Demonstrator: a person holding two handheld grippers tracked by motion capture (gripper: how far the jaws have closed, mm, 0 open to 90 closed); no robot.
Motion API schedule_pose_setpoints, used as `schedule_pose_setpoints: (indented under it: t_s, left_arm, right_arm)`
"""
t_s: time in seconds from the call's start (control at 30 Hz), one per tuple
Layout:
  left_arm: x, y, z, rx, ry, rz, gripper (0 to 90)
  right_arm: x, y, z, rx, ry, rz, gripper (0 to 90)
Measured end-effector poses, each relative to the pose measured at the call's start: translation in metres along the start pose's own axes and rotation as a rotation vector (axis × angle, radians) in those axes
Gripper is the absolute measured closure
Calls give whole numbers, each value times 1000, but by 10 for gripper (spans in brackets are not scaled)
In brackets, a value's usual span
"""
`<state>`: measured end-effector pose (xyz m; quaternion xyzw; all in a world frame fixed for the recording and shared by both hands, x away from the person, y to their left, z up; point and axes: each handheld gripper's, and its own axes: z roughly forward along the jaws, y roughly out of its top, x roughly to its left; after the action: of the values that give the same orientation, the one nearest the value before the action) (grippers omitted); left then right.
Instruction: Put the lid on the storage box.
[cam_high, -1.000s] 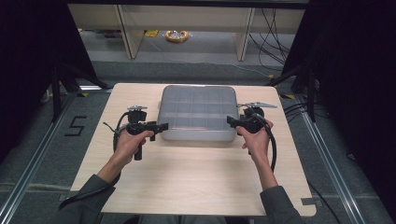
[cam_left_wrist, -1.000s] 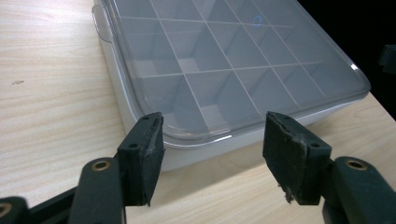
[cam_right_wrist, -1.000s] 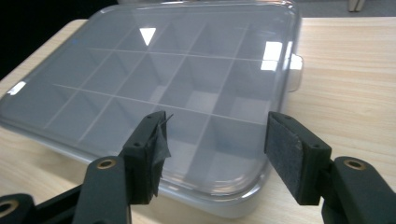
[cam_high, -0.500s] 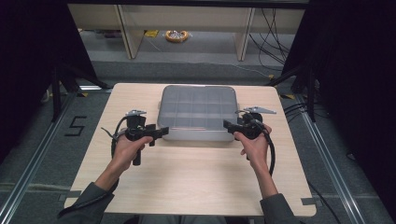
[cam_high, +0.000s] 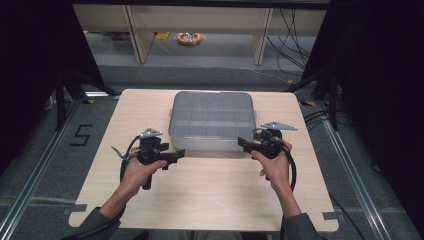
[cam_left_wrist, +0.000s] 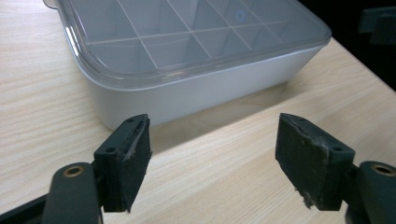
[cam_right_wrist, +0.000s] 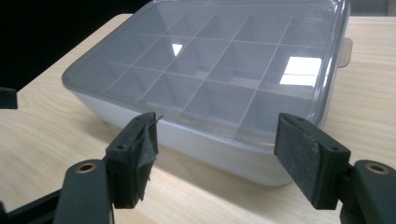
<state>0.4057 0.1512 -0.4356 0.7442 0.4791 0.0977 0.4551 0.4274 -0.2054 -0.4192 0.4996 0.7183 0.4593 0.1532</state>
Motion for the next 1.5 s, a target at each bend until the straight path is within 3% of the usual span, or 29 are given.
schedule_pose_setpoints:
  t_s: [0.07,0.1,0.13,0.23,0.3,0.33,0.37,0.4,0.6,0.67,0.8,0.9,0.97,1.13,1.17,1.23,1.27,1.37,1.4,1.43,1.5]
  left_arm:
    - [-3,-3,0,-2,-14,-1,228]
    - [-4,-5,-1,5,-29,5,223]
    - [-7,-8,-1,5,-50,1,216]
    - [-9,-12,-3,3,-55,9,209]
    - [-13,-19,-4,0,-75,9,203]
    - [-13,-21,-4,2,-88,20,199]
    - [-13,-21,-4,2,-88,20,196]
    - [-13,-23,-5,1,-89,22,196]
    - [-18,-38,-1,15,-93,40,199]
    - [-20,-42,-1,17,-96,51,200]
    - [-26,-51,-1,23,-105,80,199]
    - [-28,-57,-2,24,-105,84,199]
    - [-28,-60,-3,29,-103,104,199]
    - [-29,-70,-6,31,-103,107,199]
    - [-29,-73,-7,32,-105,107,199]
    - [-30,-80,-11,36,-106,125,198]
    - [-31,-82,-13,33,-104,126,197]
    - [-32,-88,-14,39,-106,138,197]
    - [-32,-88,-14,39,-106,138,197]
    - [-32,-90,-14,41,-107,142,197]
    - [-33,-94,-14,52,-101,142,197]
  right_arm:
    - [4,-2,-2,4,14,-11,303]
    - [9,-3,-3,21,23,20,296]
    - [7,-4,-2,21,9,-35,287]
    - [12,-6,-4,27,23,-55,286]
    - [14,-8,-5,20,26,-54,287]
    - [18,-9,-7,25,37,-27,286]
    - [18,-9,-7,25,37,-27,286]
    - [16,-10,-7,22,39,-63,286]
    - [19,-18,-10,41,37,-66,282]
    - [20,-21,-11,61,30,-97,273]
    - [24,-31,-13,65,63,-91,276]
    - [28,-37,-16,81,58,-84,274]
    - [26,-39,-17,71,72,-106,274]
    - [32,-47,-22,94,79,-70,274]
    - [29,-49,-22,79,83,-112,274]
    - [30,-56,-26,90,88,-124,274]
    - [33,-60,-27,87,94,-94,274]
    - [30,-68,-28,94,102,-122,273]
    - [34,-72,-29,112,108,-72,274]
    - [34,-72,-29,112,108,-72,274]
    - [30,-79,-30,100,114,-117,273]
